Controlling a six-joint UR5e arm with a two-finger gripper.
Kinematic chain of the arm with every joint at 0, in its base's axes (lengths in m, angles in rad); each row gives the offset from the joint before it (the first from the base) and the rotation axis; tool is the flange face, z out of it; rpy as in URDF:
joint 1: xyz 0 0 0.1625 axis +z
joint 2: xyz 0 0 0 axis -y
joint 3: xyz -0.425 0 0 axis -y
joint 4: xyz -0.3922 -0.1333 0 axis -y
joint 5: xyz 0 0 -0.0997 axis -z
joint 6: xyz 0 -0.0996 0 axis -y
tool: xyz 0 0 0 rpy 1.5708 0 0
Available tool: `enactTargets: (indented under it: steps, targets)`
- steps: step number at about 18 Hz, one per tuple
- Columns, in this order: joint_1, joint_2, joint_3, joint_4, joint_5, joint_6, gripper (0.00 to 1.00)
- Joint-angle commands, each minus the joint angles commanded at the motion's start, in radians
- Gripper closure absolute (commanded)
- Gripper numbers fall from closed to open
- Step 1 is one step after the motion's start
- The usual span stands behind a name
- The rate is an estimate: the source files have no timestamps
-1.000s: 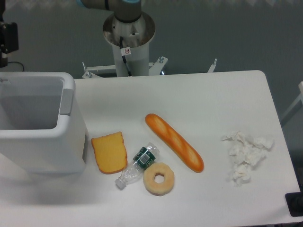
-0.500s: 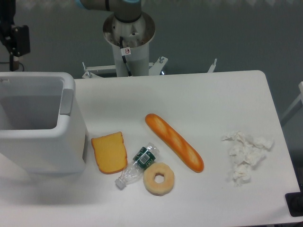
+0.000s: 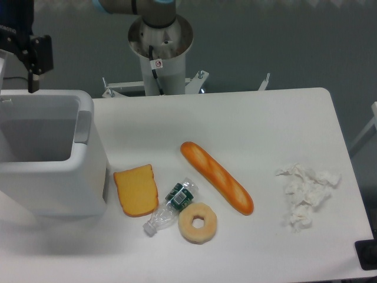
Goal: Close the trash can
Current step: 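Push the raised lid forward and down with the gripper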
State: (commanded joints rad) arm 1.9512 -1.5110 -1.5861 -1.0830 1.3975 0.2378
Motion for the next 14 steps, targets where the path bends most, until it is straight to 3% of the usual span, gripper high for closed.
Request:
enactTargets:
  steps: [14]
  targets:
    - [0.081,-0.011,-0.025,0.002,0.000,0.000,0.00]
